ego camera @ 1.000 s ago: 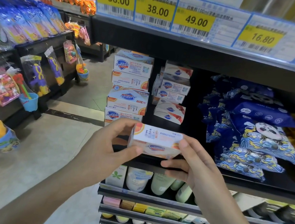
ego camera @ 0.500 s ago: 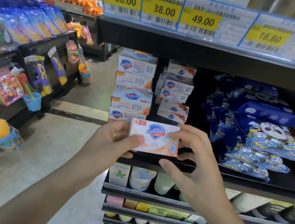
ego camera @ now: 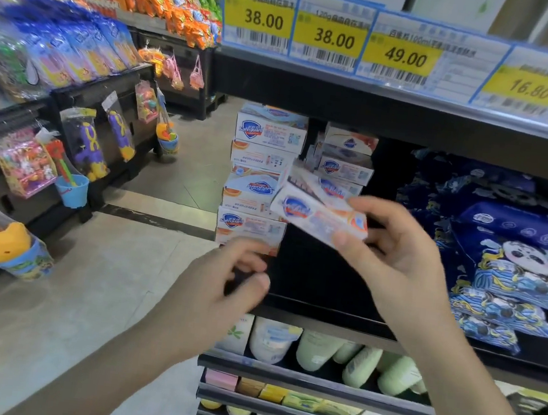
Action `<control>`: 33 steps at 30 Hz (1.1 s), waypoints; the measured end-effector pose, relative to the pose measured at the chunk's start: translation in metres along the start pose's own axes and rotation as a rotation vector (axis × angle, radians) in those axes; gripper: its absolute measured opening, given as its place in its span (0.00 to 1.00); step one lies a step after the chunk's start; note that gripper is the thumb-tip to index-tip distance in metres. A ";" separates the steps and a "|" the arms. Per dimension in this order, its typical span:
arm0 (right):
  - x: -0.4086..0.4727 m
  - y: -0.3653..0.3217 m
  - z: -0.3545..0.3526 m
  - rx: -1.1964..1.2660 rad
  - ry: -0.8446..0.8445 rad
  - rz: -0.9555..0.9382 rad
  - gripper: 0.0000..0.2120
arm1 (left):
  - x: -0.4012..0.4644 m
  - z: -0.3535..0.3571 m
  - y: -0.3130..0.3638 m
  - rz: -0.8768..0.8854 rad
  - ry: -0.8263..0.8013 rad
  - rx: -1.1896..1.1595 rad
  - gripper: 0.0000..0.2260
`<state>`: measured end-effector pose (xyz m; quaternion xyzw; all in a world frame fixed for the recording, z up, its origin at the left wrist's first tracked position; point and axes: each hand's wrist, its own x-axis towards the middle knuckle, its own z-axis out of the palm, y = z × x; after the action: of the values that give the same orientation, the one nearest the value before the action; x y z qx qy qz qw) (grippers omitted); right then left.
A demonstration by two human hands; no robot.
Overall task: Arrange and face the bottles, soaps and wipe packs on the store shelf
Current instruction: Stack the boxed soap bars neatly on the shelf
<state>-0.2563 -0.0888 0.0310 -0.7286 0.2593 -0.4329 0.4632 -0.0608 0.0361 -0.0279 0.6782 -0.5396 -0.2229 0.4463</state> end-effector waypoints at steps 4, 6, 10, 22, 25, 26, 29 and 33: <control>0.037 -0.002 0.011 -0.086 -0.015 0.007 0.15 | 0.002 0.009 -0.011 0.189 -0.099 0.582 0.22; 0.052 0.003 0.019 -0.129 -0.037 0.030 0.15 | 0.004 0.011 -0.014 0.186 -0.095 0.599 0.22; 0.066 0.013 0.033 -0.175 -0.027 0.035 0.17 | 0.005 0.013 -0.019 0.189 -0.065 0.577 0.20; 0.076 0.020 0.061 -0.237 0.058 -0.003 0.22 | 0.012 0.020 -0.017 0.211 -0.023 0.591 0.27; 0.074 0.023 0.055 -0.178 0.100 0.023 0.21 | 0.015 0.022 -0.017 0.223 -0.029 0.596 0.26; 0.072 0.025 0.050 -0.150 0.135 0.039 0.17 | 0.016 0.022 -0.018 0.225 -0.032 0.592 0.25; 0.068 0.043 0.026 -0.234 0.260 0.082 0.09 | 0.018 0.024 -0.020 0.224 -0.037 0.578 0.23; 0.066 0.073 -0.005 -0.738 0.183 0.220 0.22 | 0.021 0.026 -0.022 0.195 -0.048 0.562 0.22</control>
<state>-0.2266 -0.1744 -0.0080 -0.7725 0.5142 -0.3214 0.1886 -0.0624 0.0075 -0.0558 0.7146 -0.6532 -0.0367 0.2475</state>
